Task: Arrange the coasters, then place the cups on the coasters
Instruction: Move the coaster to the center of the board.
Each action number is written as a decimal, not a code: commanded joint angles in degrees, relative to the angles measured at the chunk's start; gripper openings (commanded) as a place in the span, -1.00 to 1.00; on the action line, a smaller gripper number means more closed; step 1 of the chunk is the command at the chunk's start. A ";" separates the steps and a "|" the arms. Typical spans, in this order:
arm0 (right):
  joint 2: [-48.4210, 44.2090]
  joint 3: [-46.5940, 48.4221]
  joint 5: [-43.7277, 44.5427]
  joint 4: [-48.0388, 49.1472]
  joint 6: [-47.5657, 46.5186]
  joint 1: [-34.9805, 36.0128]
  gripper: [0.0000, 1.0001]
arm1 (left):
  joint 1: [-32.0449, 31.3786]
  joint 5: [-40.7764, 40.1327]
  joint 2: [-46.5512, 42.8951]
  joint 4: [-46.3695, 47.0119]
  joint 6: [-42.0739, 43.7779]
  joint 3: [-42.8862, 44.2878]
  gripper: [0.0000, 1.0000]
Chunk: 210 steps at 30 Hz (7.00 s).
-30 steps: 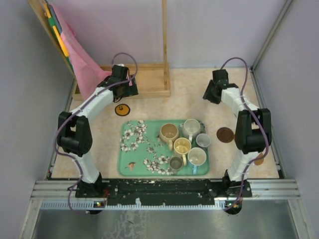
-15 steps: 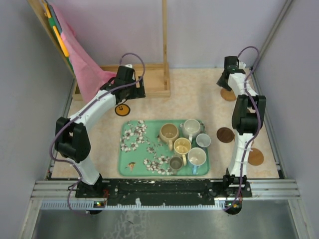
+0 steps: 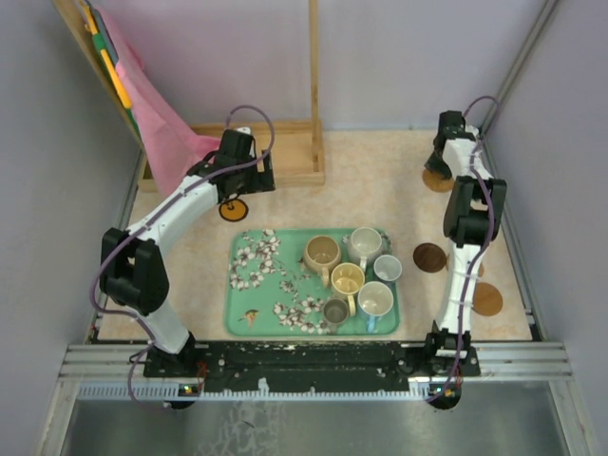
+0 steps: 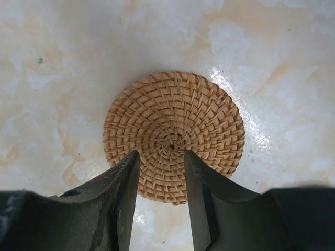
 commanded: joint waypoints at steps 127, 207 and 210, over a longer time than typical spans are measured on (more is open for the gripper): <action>-44.85 -41.98 -11.30 9.08 -0.94 9.14 -0.19 | -13.43 -2.97 33.09 2.63 3.96 20.75 0.84; -28.66 -38.26 -1.58 9.33 4.14 -9.15 -0.24 | -5.77 3.36 7.89 1.11 2.38 8.41 0.99; -26.97 -37.26 -1.66 9.25 3.99 -9.56 -0.24 | -5.81 3.52 7.65 1.13 2.52 7.94 0.99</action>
